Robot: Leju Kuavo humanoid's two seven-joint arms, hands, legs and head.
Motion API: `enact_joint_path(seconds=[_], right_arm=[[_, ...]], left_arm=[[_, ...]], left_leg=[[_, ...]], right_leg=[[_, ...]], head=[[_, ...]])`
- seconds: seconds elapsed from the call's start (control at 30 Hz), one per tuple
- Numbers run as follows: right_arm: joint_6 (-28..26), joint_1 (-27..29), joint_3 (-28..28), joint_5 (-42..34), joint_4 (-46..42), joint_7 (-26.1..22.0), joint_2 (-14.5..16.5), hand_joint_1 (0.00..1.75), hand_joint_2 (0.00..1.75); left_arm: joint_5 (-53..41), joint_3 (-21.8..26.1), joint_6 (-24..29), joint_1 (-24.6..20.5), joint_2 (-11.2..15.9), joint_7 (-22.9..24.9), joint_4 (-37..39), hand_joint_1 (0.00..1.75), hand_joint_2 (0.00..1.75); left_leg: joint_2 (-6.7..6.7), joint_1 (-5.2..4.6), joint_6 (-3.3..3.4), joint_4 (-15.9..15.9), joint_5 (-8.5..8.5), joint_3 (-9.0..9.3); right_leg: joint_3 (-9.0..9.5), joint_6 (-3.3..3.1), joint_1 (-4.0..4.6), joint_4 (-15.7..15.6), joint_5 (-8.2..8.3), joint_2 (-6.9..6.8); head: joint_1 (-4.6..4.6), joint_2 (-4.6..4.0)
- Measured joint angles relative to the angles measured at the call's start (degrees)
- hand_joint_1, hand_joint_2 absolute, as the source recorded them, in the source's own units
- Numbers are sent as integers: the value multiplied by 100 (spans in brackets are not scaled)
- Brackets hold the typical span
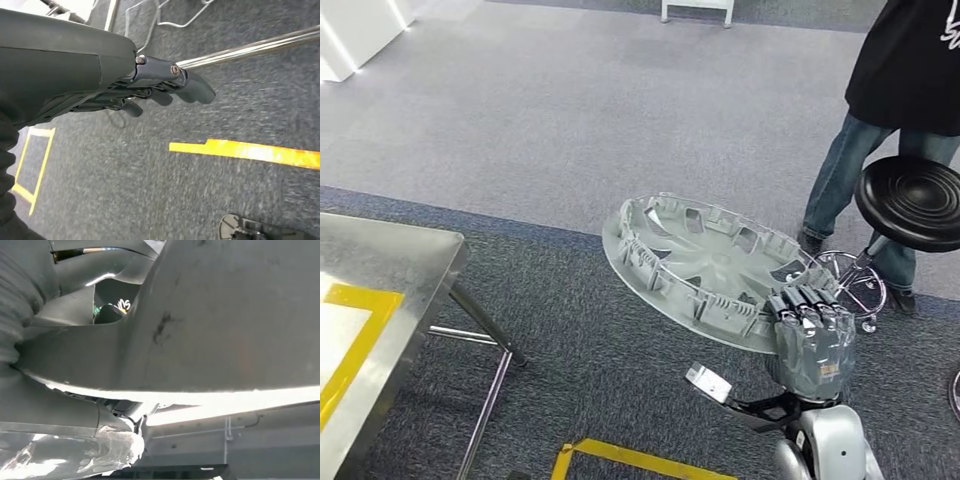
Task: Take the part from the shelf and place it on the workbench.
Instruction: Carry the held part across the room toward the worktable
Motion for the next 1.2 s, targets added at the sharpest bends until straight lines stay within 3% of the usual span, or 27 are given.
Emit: enact_joint_path(seconds=[0.07, 0.13, 0.2, 0.23, 0.27, 0.3, 0.37, 0.43, 0.5, 0.53, 0.6, 0.67, 0.73, 0.77, 0.8, 0.87, 0.9, 0.97, 1.0, 1.03, 1.1, 1.17, 1.2], right_arm=[[0, -7, 1, 11, 30, 7, 7, 175, 175], [0, -9, -2, 13, 51, 17, 14, 175, 175], [0, -13, -4, 13, 75, 22, 15, 175, 175], [0, -15, -4, 14, 92, 22, 15, 175, 175], [0, -15, -4, 15, 109, 22, 15, 175, 175], [0, -15, -3, 17, 124, 22, 15, 175, 175], [0, -15, -1, 23, 142, 22, 15, 175, 175], [0, -19, 2, 27, 153, 21, 15, 175, 175], [0, -27, 3, 28, 167, 20, 15, 175, 175], [0, -33, 5, 27, 174, 20, 15, 175, 175], [0, -46, 8, 27, 183, 20, 15, 175, 175], [0, -52, 10, 27, 191, 23, 15, 175, 175], [0, -51, 14, 34, 210, 45, 15, 175, 175], [0, -50, 16, 38, 220, 66, 14, 175, 175], [0, -50, 19, 42, 228, 90, 14, 175, 175], [0, -59, 21, 44, 235, 125, 12, 175, 175], [-1, -69, 21, 44, 236, 135, 11, 175, 175], [-1, -84, 31, 44, 243, 142, 10, 175, 175], [-1, -87, 38, 44, 246, 146, 10, 175, 175], [-1, -86, 45, 45, 251, 149, 10, 175, 175], [0, -82, 50, 51, 254, 161, 10, 175, 175], [0, -80, 48, 62, 260, 184, 10, 175, 175], [0, -82, 48, 68, 269, 199, 10, 175, 175]], left_arm=[[-2, 0, -2, 13, 2, 26, 1, 0, 175], [-3, 0, -5, 5, 9, 33, 2, 0, 175], [-3, 0, -10, -10, 24, 41, 2, 0, 175], [-3, 1, -13, -12, 32, 48, 2, 0, 175], [-3, 1, -15, -9, 38, 56, 2, 0, 175], [-3, 2, -18, -4, 42, 63, 2, 0, 175], [-4, 3, -25, -3, 48, 71, 2, 0, 175], [-7, 3, -44, -26, 50, 72, 2, 0, 175], [-9, 3, -64, -33, 46, 72, 2, 0, 175], [-9, 4, -69, -28, 43, 72, 2, 0, 175], [-8, 4, -73, -31, 36, 72, 2, 0, 175], [-8, 4, -73, -48, 25, 72, 2, 0, 175], [-7, 4, -81, -50, 19, 72, 2, 0, 175], [-6, 4, -86, -43, 19, 72, 2, 0, 175], [-4, 5, -91, -36, 17, 72, 2, 0, 175], [-1, 7, -95, -26, 10, 72, 2, 0, 175], [0, 8, -95, -27, 6, 72, 2, 0, 175], [3, 11, -94, -23, 4, 72, 2, 0, 175], [3, 16, -93, -16, 7, 72, 2, 0, 175], [4, 21, -93, -6, 10, 72, 2, 0, 175], [5, 30, -92, 3, 18, 74, 2, 0, 175], [7, 34, -89, -11, 27, 78, 2, 0, 175], [8, 36, -87, -19, 33, 81, 2, 0, 175]], left_leg=[[209, -16, -58, 156, -114, -75], [600, -24, -117, 723, -433, -348], [757, 2, -167, 1407, -706, -697], [779, 13, -181, 1549, -707, -772], [796, 20, -188, 1478, -603, -737], [833, 21, -184, 1201, -418, -591], [1105, -23, -136, 438, -91, -182], [1331, -79, -53, 28, -19, 20], [1248, -95, 23, -10, -48, 15], [1166, -85, 53, -25, -42, 21], [1017, -53, 117, -56, -29, 49], [870, -37, 162, -61, -28, 59], [696, -38, 178, -59, -30, 67], [601, -38, 178, -58, -32, 77], [508, -37, 174, -57, -35, 92], [333, -41, 146, -44, -50, 113], [263, -42, 125, -27, -57, 103], [140, -28, 64, -4, -49, 50], [80, -12, 33, -1, -41, 28], [101, -8, 2, 12, -53, 14], [384, -25, -55, 239, -213, -92], [708, -24, -106, 878, -545, -405], [757, -13, -126, 1242, -689, -590]], right_leg=[[45, -60, -12, -58, 19, -150], [79, -113, -5, -93, 16, -319], [89, -134, 8, -93, -5, -498], [97, -134, 11, -92, -18, -586], [108, -128, 12, -91, -32, -665], [128, -119, 13, -91, -47, -739], [171, -76, 34, -85, -88, -869], [193, -21, 71, -74, -128, -990], [222, 32, 88, -80, -162, -1134], [228, 63, 80, -56, -202, -1108], [103, 109, 52, 241, -405, -816], [-284, 126, 34, 977, -736, -477], [-642, 132, 35, 1561, -870, -389], [-687, 130, 34, 1565, -772, -377], [-617, 120, 31, 1339, -573, -357], [-309, 96, 8, 593, -141, -167], [-161, 86, -8, 277, -32, -48], [-32, 71, -17, 31, -23, 91], [-10, 58, -13, 4, -31, 43], [1, 35, -11, -4, -24, -19], [40, -31, -17, -43, -19, -166], [70, -89, -7, -60, -40, -335], [78, -103, -1, -58, -53, -423]], head=[[-37, 0], [-79, 0], [-87, 0], [-91, 0], [-91, 0], [-91, 0], [-92, 0], [-86, 0], [-80, 0], [-73, 0], [-42, 0], [-2, 0], [11, 0], [14, 0], [14, 0], [18, 0], [18, 0], [19, 0], [16, 0], [17, 0], [-16, 0], [-50, 0], [-53, 0]])
